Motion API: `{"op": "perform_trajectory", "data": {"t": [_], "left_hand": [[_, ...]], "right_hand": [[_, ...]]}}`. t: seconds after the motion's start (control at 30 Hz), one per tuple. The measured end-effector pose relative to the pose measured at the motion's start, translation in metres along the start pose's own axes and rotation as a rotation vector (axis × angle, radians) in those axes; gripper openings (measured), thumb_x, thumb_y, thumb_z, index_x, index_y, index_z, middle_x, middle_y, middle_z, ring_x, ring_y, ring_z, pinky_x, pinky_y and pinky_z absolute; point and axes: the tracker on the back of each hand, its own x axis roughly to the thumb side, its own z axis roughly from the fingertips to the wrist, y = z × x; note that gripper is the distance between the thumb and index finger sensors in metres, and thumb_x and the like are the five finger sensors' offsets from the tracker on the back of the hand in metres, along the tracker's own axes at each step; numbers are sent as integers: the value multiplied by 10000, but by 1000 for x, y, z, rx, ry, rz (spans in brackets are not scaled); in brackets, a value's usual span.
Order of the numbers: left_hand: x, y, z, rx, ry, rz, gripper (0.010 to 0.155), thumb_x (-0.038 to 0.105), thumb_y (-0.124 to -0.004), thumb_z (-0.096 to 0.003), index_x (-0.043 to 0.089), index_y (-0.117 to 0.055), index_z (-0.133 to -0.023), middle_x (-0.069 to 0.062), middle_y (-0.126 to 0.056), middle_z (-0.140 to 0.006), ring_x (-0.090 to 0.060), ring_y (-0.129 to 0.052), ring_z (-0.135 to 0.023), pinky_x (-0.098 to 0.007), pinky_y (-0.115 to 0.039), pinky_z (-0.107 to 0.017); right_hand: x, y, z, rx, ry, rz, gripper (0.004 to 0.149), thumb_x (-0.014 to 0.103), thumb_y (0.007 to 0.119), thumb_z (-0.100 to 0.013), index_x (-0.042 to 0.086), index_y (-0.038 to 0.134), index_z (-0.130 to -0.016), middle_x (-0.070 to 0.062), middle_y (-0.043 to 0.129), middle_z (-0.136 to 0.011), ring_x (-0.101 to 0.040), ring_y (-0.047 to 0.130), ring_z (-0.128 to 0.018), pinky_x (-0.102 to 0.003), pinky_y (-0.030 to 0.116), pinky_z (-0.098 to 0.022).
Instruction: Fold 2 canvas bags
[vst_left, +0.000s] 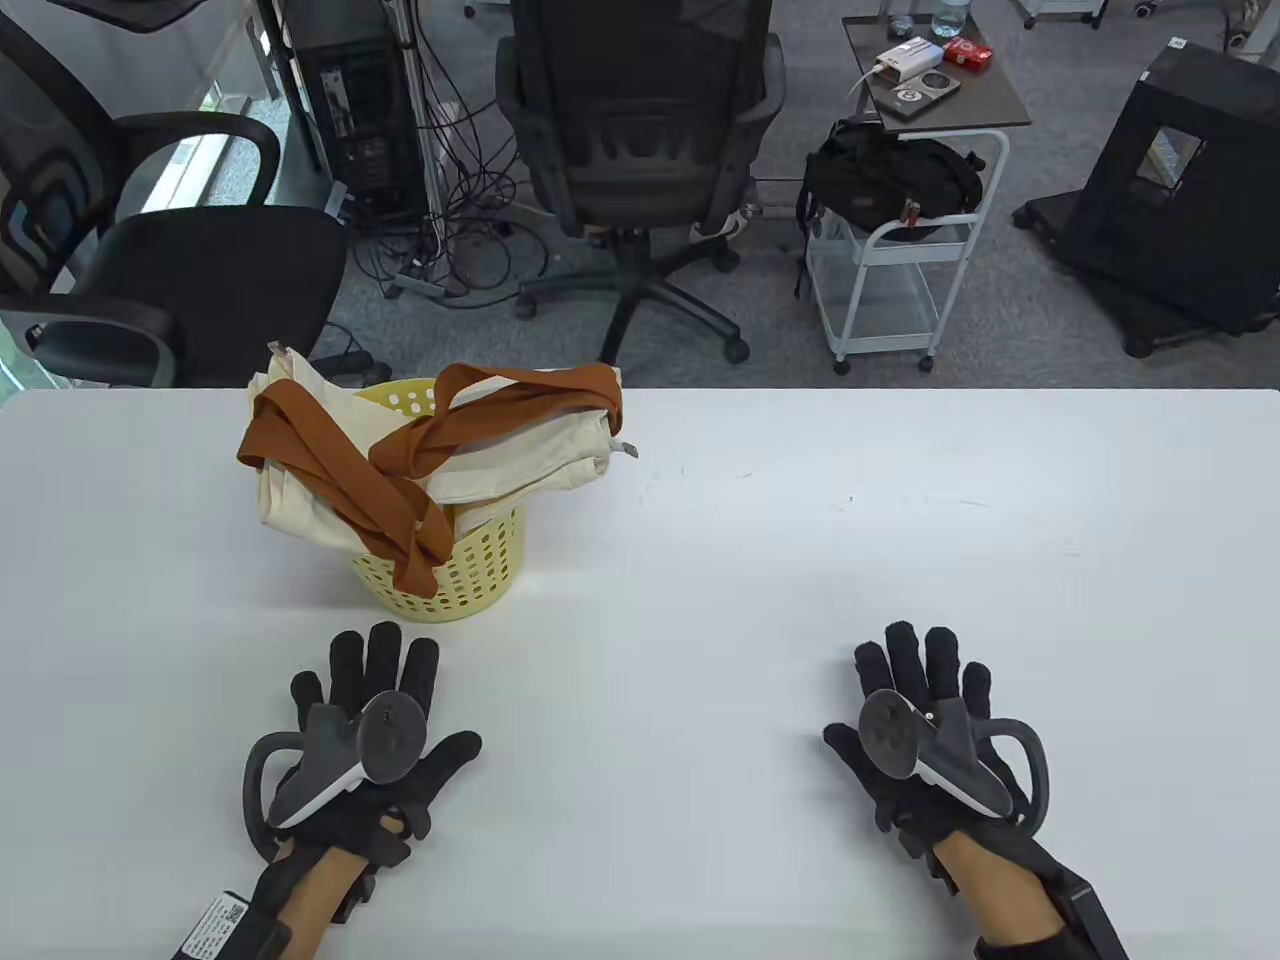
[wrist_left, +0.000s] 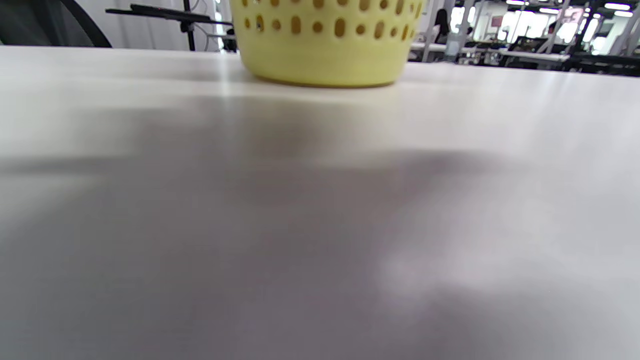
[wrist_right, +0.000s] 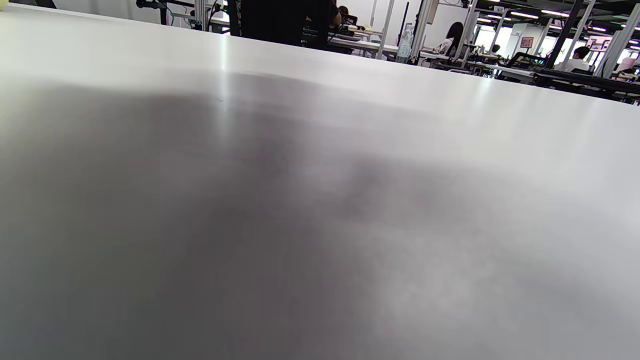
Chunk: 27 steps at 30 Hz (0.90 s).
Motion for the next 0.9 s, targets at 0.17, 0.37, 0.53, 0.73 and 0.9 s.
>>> {"op": "perform_trajectory", "data": {"t": [0.17, 0.37, 0.53, 0.73, 0.9], "left_hand": [[0, 0, 0, 4, 2, -3, 929, 795, -512, -345, 397, -65, -1055, 48, 109, -1118, -389, 59, -1099, -724, -91, -737], [0, 0, 1, 15, 1, 1, 927, 793, -513, -346, 393, -71, -1057, 42, 99, -1122, -390, 47, -1102, -723, -96, -737], [4, 2, 5, 41, -10, 0, 926, 786, -526, -348, 391, -86, -1061, 38, 83, -1128, -389, 53, -1099, -721, -95, -740], [25, 19, 23, 189, -66, -31, 895, 743, -572, -371, 376, -156, -1074, 24, -12, -1160, -381, -42, -1130, -700, -122, -760], [56, 59, 43, 446, -55, -140, 850, 681, -663, -405, 352, -272, -1085, -2, -214, -1189, -350, -321, -1155, -647, -271, -819]], "right_hand": [[-1, 0, 0, 2, 3, -5, 803, 673, 496, -415, 307, 215, -1073, -31, 24, -1149, -395, 7, -1041, -666, 173, -735], [0, -1, 0, -5, -1, -5, 804, 672, 497, -415, 304, 217, -1073, -36, 30, -1150, -397, 29, -1043, -666, 175, -734], [-2, -2, 1, -15, -4, -28, 804, 668, 504, -416, 302, 220, -1073, -38, 34, -1150, -395, 31, -1046, -665, 175, -736], [-5, -3, 1, -19, 3, -32, 804, 663, 512, -415, 299, 227, -1073, -38, 40, -1152, -392, 34, -1048, -664, 172, -740], [-3, -4, 2, -32, -9, -38, 797, 655, 515, -418, 294, 243, -1075, -42, 53, -1154, -391, 40, -1050, -663, 178, -742]]}}
